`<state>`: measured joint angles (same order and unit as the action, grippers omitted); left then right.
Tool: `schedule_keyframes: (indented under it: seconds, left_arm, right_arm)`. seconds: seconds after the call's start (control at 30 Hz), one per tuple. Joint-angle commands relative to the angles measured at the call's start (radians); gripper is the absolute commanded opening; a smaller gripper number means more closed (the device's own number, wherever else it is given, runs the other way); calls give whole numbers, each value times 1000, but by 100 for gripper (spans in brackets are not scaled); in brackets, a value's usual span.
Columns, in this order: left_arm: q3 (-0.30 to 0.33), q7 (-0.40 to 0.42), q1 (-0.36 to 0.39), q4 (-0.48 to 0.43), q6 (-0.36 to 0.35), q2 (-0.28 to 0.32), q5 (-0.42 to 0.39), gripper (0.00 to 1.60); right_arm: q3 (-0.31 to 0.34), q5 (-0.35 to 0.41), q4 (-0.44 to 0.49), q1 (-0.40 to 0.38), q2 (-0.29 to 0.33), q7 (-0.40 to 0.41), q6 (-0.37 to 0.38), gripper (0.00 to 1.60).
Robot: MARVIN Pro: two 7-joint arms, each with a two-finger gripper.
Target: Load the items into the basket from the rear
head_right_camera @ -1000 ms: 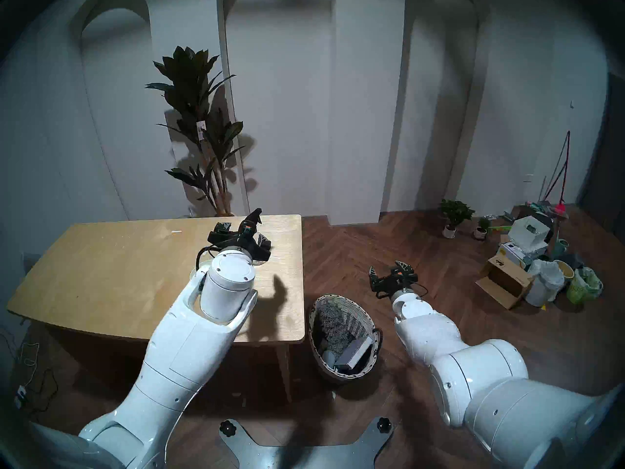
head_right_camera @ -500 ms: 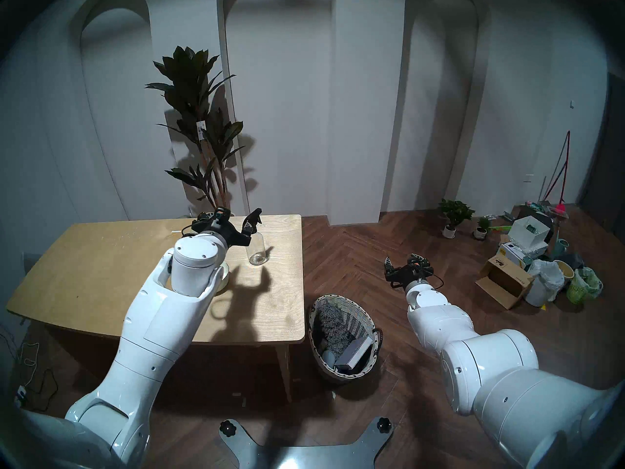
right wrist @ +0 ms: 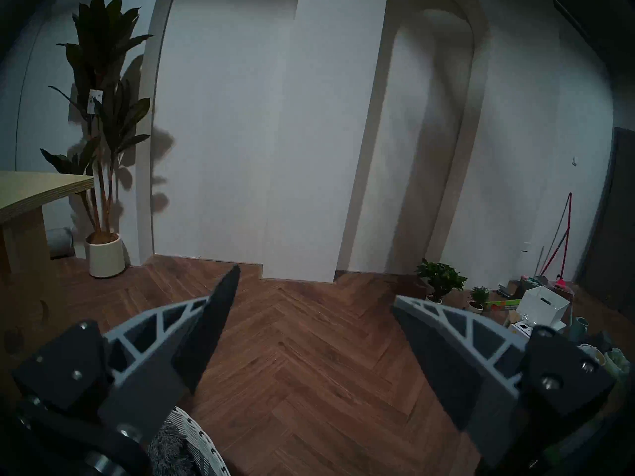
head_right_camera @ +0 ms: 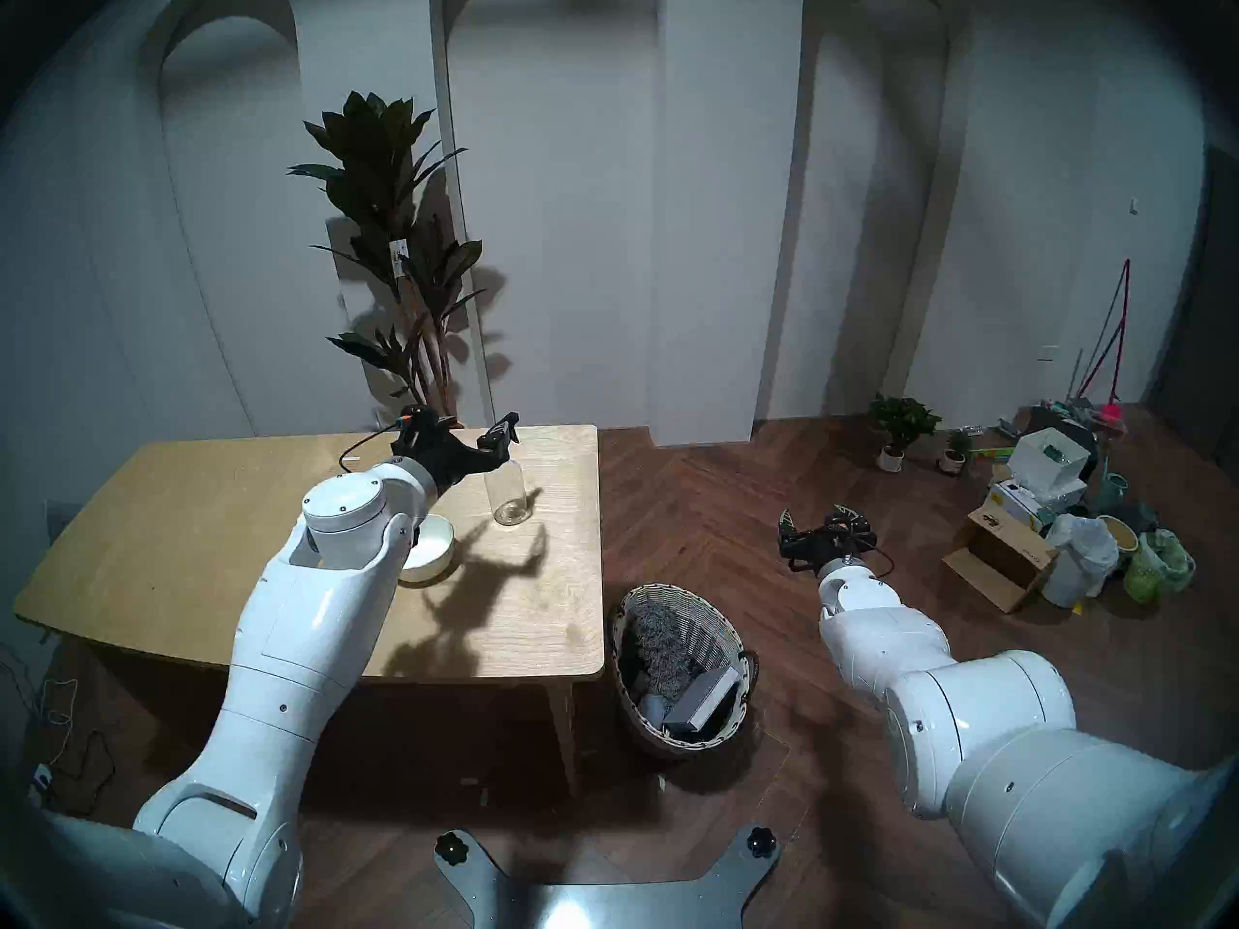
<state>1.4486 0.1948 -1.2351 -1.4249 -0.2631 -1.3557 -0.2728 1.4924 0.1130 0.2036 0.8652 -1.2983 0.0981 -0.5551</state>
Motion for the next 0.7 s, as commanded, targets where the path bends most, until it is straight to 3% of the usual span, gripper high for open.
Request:
schedule_keyframes:
  seconds: [0.0, 0.2, 0.4, 0.67]
  left_arm:
    - [16, 41, 85, 117, 122, -23, -18, 160]
    - [13, 62, 148, 224, 195, -32, -22, 160]
    - [5, 78, 180, 270, 234, -44, -15, 160]
    - [-23, 106, 258, 403, 285, -65, -11, 160]
  right_arm:
    - [8, 9, 9, -20, 7, 18, -47, 160]
    - [15, 15, 6, -18, 7, 22, -66, 160]
    - [17, 15, 6, -18, 8, 29, -83, 160]
    - [30, 25, -8, -21, 14, 25, -98, 160]
